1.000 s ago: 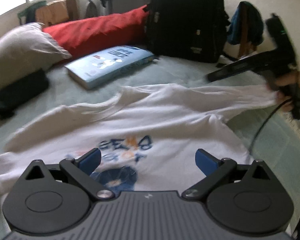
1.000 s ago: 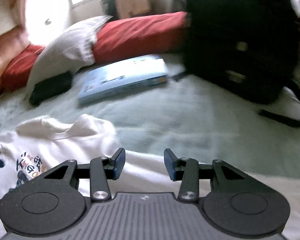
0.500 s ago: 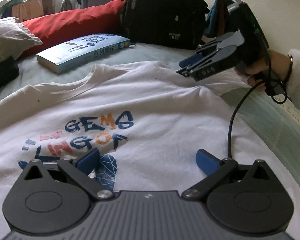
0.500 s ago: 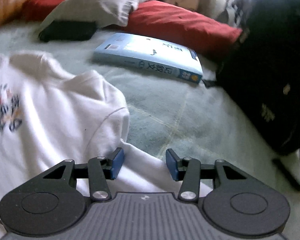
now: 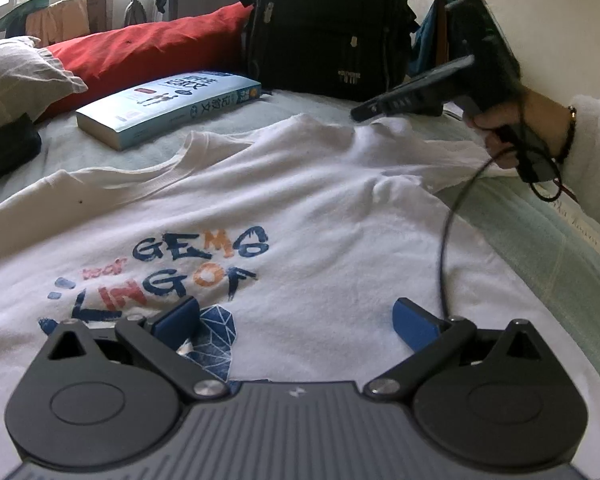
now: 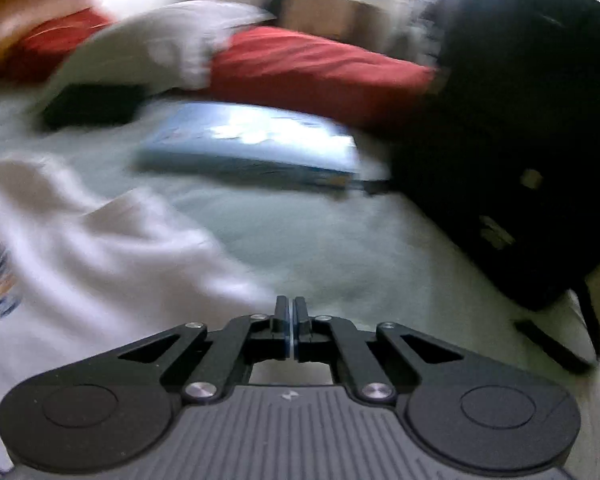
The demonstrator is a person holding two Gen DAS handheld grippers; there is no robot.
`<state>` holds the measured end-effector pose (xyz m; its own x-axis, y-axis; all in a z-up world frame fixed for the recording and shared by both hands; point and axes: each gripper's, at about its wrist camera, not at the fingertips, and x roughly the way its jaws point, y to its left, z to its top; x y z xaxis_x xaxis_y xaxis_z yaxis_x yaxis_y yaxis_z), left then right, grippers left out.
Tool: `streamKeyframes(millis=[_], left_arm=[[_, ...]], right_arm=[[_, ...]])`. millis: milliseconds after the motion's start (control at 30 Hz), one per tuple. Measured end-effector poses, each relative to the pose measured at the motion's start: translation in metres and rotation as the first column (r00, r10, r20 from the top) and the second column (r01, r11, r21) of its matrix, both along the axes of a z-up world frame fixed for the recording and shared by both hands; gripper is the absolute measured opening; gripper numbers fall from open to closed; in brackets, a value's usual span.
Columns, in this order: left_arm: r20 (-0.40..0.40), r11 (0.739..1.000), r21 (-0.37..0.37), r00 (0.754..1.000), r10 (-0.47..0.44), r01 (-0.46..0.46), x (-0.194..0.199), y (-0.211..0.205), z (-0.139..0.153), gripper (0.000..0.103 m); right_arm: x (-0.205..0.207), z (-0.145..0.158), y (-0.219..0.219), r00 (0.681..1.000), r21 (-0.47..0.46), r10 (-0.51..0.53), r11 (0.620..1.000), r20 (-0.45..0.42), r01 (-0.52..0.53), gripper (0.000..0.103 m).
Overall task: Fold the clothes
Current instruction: 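Move the right gripper to the sweatshirt shoulder and pinch the fabric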
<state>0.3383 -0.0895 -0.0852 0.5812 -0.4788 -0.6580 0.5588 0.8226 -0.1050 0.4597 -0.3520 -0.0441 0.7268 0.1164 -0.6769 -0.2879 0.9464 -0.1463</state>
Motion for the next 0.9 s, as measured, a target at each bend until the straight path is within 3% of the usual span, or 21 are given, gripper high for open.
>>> streamKeyframes(millis=[67,133,367,567,633,767,900], left_arm=[[-0.001,1.000,-0.004,1.000,0.002,-0.002,0.000,0.001,0.001,0.102],[-0.002,1.000,-0.008,1.000,0.006,-0.006,-0.001,0.002,0.001,0.102],[0.036,0.997,-0.010,0.996,0.082,-0.082,-0.002,0.015,0.014,0.102],[0.049,0.982,0.002,0.981,0.190,-0.190,0.006,0.035,0.021,0.102],[0.056,0.976,0.000,0.974,0.218,-0.219,0.007,0.042,0.024,0.102],[0.056,0.966,-0.014,0.964,0.259,-0.259,0.010,0.054,0.027,0.102],[0.049,0.965,-0.029,0.963,0.263,-0.262,0.011,0.060,0.026,0.102]], right_arm=[[0.006,0.000,-0.010,0.998,0.042,-0.067,0.997,-0.023,0.068,0.004],[0.004,0.005,-0.014,0.998,0.112,-0.055,0.992,-0.027,0.058,0.011],[0.001,0.022,0.027,0.988,0.271,0.131,0.957,-0.083,-0.104,0.017],[0.011,0.011,0.084,0.967,0.205,0.232,0.957,-0.107,-0.207,0.027],[0.022,0.004,0.097,0.948,0.215,0.269,0.949,-0.172,-0.230,0.027],[0.045,-0.016,0.123,0.950,0.142,0.224,0.970,-0.218,-0.196,0.027],[0.060,-0.006,0.123,0.958,0.210,0.222,0.961,-0.184,-0.182,0.031]])
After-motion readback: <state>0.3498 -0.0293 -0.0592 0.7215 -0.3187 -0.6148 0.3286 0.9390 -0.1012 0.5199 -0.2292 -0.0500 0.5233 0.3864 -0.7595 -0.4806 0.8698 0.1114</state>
